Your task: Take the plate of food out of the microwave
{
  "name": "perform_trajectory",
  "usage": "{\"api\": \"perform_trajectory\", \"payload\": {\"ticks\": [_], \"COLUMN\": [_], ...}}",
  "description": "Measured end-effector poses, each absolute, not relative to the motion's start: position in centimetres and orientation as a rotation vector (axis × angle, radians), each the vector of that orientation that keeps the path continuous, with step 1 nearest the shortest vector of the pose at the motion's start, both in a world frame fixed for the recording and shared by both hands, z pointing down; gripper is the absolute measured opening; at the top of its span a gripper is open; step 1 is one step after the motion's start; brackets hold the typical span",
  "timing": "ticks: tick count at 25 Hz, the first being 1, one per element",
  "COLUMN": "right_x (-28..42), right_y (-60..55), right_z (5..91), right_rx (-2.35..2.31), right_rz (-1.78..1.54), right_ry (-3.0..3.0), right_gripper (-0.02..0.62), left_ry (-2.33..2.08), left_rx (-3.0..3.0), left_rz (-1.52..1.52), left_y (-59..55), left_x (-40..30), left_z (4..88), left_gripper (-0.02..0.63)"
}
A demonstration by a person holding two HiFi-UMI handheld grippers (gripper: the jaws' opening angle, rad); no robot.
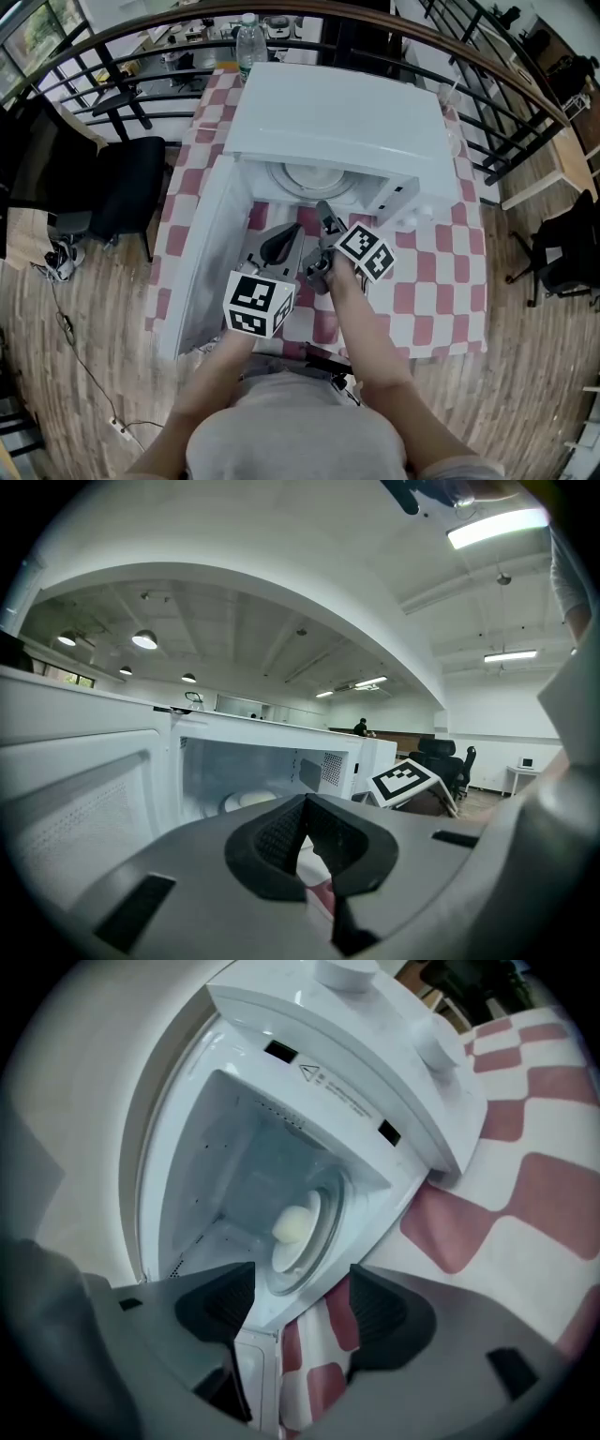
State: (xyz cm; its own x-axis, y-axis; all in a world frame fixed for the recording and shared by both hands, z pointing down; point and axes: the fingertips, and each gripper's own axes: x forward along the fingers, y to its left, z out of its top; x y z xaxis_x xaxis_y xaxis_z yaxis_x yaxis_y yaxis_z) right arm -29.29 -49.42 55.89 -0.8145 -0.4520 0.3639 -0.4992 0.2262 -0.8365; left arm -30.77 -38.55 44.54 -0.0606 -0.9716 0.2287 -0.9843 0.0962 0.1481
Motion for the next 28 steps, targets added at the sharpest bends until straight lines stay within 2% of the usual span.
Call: {"api": "perform_trajectory", "payload": {"ticks": [13,28], "right_x": [-32.6,-33.6], "right_y": [-51.9,-52.8], "right_z": [59.4,62.0], "right_rx": [1.107,1.347], "right_rz": [2.065,2.135], "right_ry": [-2.165,-1.877], "right_gripper": [0.321,0.334], "left_ry": [-2.098,-2.125], "left_rx": [1.938,1.919], "left_rz": [0.075,0.088], "left_y": [-39.3,-39.1], "left_x": [-32.0,-33.4], "left_z": [45.3,45.5], "left_gripper": [0.003,0.003]}}
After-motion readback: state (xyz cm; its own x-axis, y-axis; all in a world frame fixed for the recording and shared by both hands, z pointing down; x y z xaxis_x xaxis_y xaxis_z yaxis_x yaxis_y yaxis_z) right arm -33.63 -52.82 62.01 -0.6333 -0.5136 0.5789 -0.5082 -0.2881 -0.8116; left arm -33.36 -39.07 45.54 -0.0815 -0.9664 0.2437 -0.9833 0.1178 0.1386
